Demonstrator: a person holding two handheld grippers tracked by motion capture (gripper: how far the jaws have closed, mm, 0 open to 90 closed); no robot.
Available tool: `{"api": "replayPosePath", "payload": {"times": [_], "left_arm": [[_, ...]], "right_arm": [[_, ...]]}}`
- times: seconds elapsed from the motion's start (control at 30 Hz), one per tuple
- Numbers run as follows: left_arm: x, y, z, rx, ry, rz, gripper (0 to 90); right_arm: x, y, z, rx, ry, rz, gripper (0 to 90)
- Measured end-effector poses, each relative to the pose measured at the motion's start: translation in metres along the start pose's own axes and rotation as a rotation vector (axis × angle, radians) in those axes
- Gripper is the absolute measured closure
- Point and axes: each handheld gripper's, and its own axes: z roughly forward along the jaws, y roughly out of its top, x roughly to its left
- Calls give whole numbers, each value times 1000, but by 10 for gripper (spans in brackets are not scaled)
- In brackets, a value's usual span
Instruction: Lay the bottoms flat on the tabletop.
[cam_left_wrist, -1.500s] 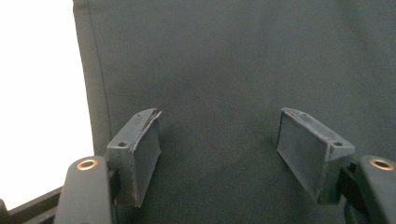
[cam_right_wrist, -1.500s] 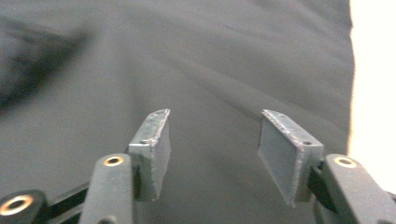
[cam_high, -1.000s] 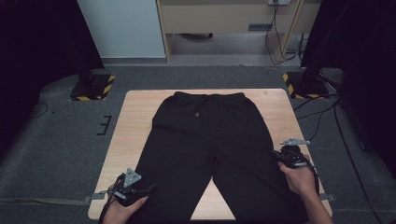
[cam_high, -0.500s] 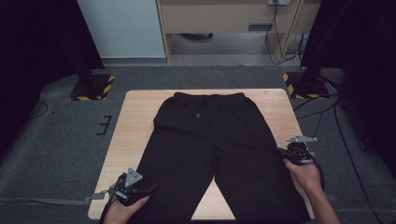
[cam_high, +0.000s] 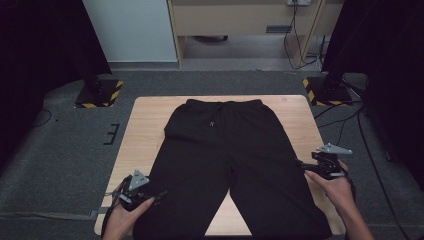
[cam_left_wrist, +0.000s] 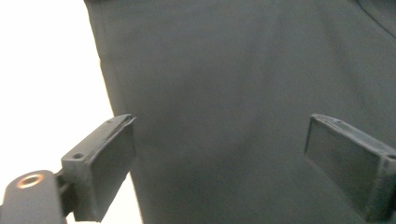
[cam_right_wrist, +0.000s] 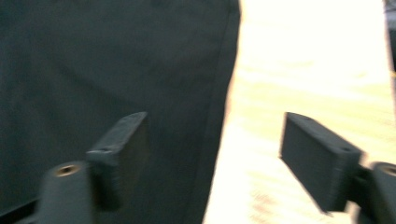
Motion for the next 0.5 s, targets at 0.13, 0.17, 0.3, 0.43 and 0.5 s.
{"api": "replayPosePath", "payload": {"times": [0.13,0.17,0.3,0.43,0.5], "left_arm": [[20,20,-5,-1,38,3,56],[26,24,-5,0,41,4,54],[46,37,0,18,65,-10,55],[61,39,11,30,84,-44,55],[68,36,19,51,95,-65,55]], "right_arm": [[-9,6,-7,-25,0,-10,114],[-11,7,-7,-28,-2,-2,113],[-18,11,-5,-13,-29,0,128],[-24,13,2,-7,-48,13,143],[-26,12,7,11,-57,25,143]]}}
